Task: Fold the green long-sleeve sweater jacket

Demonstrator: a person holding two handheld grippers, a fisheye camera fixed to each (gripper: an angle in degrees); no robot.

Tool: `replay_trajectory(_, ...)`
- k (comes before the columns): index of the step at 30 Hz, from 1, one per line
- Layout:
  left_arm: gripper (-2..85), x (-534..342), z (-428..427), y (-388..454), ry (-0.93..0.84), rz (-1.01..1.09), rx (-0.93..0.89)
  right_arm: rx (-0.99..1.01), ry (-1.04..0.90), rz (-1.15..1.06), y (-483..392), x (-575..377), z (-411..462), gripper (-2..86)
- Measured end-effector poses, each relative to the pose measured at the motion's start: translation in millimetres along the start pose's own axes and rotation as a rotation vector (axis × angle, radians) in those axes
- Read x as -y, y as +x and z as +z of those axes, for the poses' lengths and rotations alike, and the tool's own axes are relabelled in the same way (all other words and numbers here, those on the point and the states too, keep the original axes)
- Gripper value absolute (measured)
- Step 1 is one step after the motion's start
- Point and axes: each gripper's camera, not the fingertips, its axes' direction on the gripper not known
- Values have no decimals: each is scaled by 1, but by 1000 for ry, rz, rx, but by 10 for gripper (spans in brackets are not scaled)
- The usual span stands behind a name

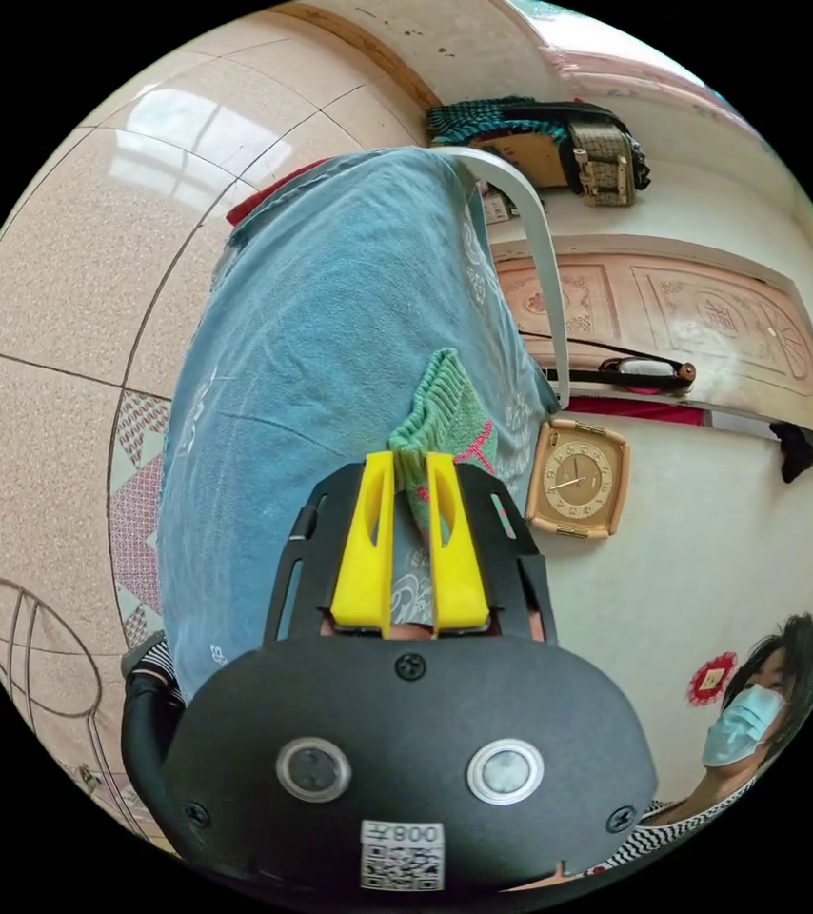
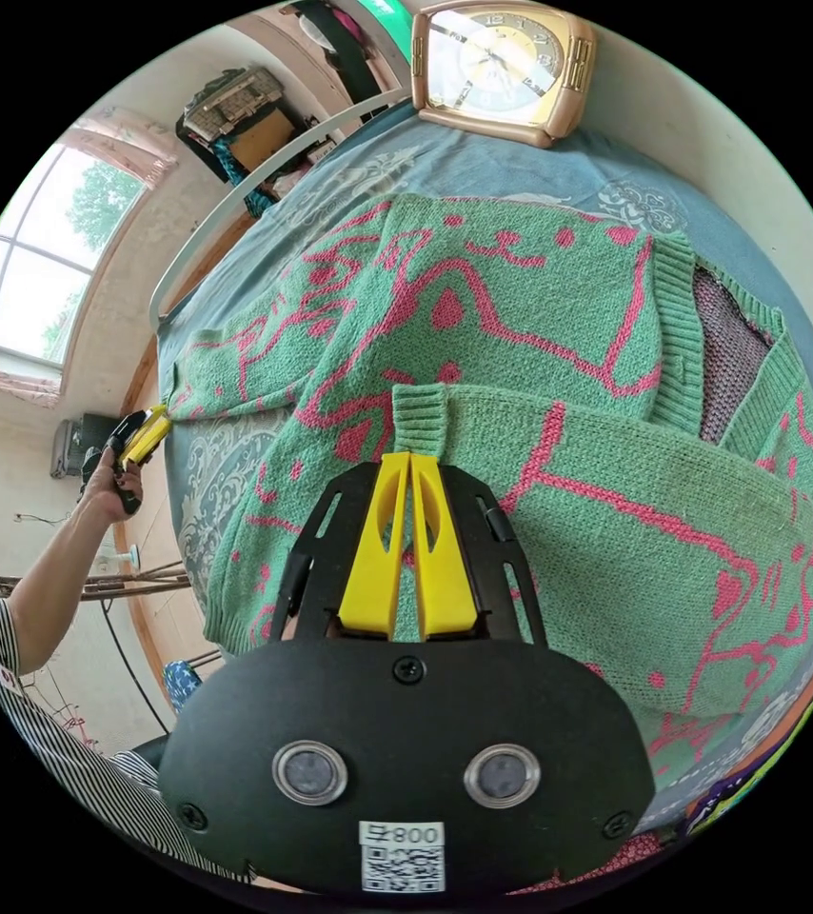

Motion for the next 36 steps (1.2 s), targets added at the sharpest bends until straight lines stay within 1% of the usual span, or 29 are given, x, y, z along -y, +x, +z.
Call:
replay_trajectory(2,55,2,-2,9,3,13,-25,19,1,19,7,2,1,-1)
replay_trajectory(5,48,-2,1,47,-19,119,-119,72,10,74,24,4,-4,1)
replay_trajectory(7,43,-12,19,100,-102,270,-171,114,44,104,34,3,-13,4)
replay_trajectory(8,42,-17,26,115,-128,314,-181,171,75,122,41,3,-21,9)
replay_trajectory(10,40,-43,60,173,-243,497,-199,303,119,123,48,5,-33,24)
replay_trajectory(12,39,-71,91,212,-332,627,-173,476,173,83,51,14,-43,57)
replay_trajectory(13,37,-90,110,231,-376,695,-154,499,177,70,51,18,-44,61)
replay_trajectory(16,37,-132,155,266,-472,811,-136,622,156,38,56,38,-37,84)
replay_trajectory(18,38,-152,175,278,-499,846,-125,774,127,34,68,52,-27,107)
replay_trajectory(20,39,-169,192,288,-521,875,-97,843,132,68,82,54,-21,113)
replay_trajectory(23,39,-194,215,305,-534,925,-70,796,124,138,104,51,-13,115)
replay_trajectory(25,39,-214,233,320,-539,979,-34,803,101,167,116,51,-6,111)
replay_trajectory(29,39,-240,259,348,-542,1041,-2,829,109,123,138,54,-13,64)
replay_trajectory(31,38,-258,274,377,-523,1079,-33,836,146,100,149,52,-28,51)
replay_trajectory(33,37,-277,287,402,-517,1117,-83,863,226,72,171,44,-55,39)
replay_trajectory(36,36,-320,320,445,-550,1192,-176,834,325,43,206,23,-94,32)
